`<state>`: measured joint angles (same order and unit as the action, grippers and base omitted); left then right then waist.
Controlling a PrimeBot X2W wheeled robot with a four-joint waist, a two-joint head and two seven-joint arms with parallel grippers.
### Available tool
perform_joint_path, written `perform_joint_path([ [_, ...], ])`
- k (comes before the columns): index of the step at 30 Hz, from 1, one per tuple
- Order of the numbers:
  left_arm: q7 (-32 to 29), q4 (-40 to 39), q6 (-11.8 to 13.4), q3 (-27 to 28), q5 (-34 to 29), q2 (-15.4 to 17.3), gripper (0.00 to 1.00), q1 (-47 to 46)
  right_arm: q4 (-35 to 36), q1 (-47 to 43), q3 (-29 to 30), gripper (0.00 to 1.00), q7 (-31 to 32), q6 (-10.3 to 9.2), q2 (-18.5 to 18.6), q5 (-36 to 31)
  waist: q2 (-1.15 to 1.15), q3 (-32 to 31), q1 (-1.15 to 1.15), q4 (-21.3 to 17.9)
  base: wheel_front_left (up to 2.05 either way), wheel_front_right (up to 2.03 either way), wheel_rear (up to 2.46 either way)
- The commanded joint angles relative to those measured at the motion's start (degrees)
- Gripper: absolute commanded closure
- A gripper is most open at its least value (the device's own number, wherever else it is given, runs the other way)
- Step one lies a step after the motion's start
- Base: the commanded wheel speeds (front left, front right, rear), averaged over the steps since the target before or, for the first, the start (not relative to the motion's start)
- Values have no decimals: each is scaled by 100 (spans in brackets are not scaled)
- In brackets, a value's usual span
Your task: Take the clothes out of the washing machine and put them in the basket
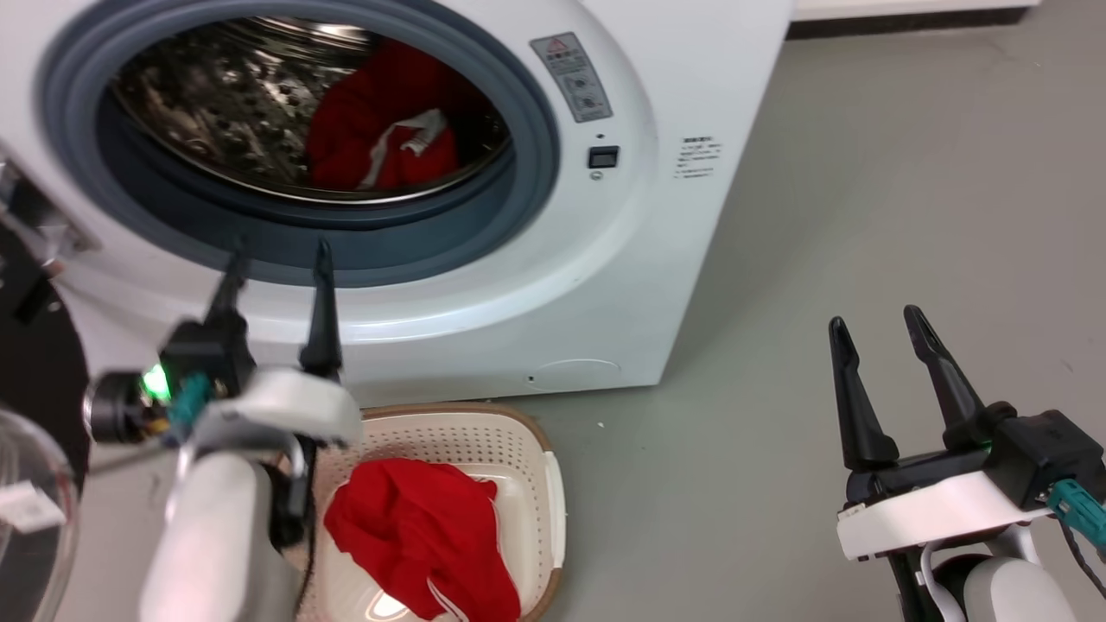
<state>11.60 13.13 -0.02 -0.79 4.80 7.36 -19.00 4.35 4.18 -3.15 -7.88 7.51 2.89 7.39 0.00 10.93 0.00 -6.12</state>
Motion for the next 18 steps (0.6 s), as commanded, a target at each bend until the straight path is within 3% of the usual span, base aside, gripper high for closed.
perform_joint_path([
  [1,-192,31,-60,30,28,129,0,-283,-1,105,-38,0,-47,-4,-2,36,0,127,0,-173,0,0,0],
  [11,-1666,643,-437,116,209,860,0,-1838,-10,404,-288,0,-301,-4,-3,287,0,902,0,-869,0,0,0],
  [18,-2446,1419,-543,194,315,1401,0,-2930,-65,691,-493,0,-545,-4,-3,548,0,1582,0,-1449,0,0,0],
])
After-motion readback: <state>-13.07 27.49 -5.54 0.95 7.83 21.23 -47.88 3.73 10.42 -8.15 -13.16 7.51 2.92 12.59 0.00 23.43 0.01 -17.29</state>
